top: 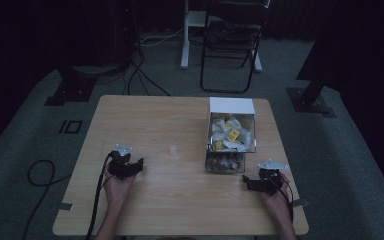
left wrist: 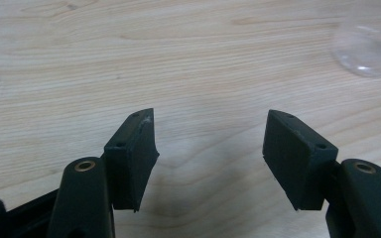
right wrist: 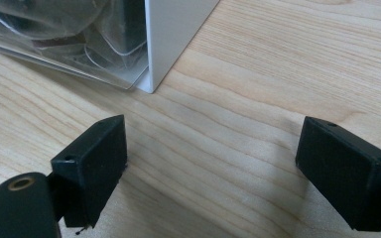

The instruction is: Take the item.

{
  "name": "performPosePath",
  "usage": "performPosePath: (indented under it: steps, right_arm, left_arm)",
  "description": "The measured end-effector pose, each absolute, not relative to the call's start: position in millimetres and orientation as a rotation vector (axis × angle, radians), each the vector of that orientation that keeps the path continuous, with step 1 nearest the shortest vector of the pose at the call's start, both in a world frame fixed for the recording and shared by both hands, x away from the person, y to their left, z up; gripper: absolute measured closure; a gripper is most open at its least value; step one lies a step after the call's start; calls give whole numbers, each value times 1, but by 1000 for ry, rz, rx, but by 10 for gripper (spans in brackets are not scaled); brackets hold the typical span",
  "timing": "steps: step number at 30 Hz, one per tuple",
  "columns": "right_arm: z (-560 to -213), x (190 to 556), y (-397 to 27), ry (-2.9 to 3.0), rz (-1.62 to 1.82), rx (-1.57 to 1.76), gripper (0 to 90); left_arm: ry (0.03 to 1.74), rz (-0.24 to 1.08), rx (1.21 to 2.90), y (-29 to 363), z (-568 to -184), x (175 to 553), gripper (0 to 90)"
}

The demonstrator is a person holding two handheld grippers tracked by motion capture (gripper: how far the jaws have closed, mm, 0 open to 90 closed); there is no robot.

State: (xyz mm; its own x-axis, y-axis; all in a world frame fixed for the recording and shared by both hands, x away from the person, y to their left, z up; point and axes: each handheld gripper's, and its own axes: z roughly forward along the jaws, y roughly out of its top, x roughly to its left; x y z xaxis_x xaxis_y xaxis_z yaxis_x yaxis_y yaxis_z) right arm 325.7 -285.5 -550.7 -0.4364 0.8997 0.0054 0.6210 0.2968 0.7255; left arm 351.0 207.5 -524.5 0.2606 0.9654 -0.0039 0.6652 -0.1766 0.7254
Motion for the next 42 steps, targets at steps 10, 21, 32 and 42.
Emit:
performPosePath:
  steps: [10,21,32,42]
  right_arm:
    - [-551,326,-286,2166,935,1360,124]
    - [-551,326,-286,2166,935,1360,124]
    - [-551,326,-286,2166,935,1361,124]
    - [-551,326,-285,2166,936,1361,124]
  left_arm:
    - [1374,610,1947,183,-516,337,380]
    - [1287,581,1952,161,-504,331,379]
    - [1178,563,1970,135,-489,325,378]
    - [1092,546,1988,115,-478,320,383]
